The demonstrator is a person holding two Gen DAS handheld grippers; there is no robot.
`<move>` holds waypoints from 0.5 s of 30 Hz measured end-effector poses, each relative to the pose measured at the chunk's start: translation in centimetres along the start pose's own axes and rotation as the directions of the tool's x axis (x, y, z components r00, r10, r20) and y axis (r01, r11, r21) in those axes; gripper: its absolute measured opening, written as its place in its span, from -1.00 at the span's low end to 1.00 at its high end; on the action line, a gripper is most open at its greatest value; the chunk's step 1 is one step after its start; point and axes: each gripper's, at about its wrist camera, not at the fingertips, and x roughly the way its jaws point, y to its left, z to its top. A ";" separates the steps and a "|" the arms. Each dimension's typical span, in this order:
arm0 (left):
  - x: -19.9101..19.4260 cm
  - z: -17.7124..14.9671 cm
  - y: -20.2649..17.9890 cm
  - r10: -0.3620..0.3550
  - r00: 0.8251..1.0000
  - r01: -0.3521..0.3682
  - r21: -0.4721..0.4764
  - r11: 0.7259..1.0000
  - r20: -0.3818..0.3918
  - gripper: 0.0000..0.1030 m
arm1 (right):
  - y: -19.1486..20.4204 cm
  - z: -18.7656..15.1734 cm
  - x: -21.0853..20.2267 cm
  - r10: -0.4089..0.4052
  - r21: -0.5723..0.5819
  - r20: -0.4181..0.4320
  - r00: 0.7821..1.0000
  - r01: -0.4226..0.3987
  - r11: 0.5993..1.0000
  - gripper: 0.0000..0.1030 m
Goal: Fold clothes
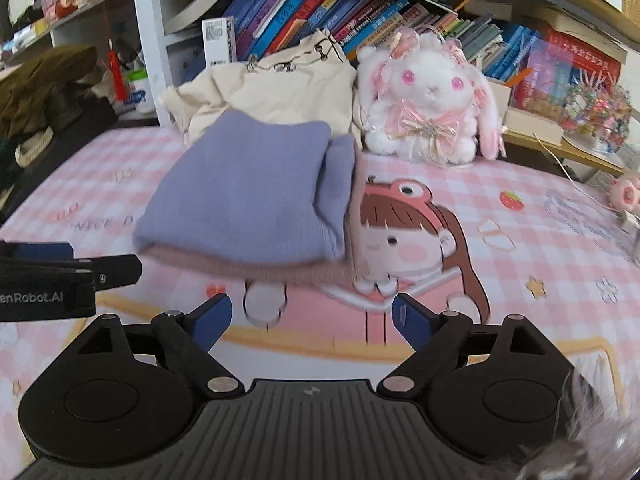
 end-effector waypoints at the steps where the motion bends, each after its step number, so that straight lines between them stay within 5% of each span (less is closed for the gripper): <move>1: -0.3 -0.3 -0.1 0.008 1.000 -0.008 0.001 1.000 0.007 0.71 | 0.0 -0.4 -0.3 -0.004 0.008 -0.006 1.000 0.004 1.000 0.70; 15: -1.6 -2.9 -0.8 0.064 0.998 -0.063 -0.008 0.998 0.021 0.89 | 0.2 -2.9 -1.7 -0.040 0.039 -0.043 0.998 0.042 0.998 0.78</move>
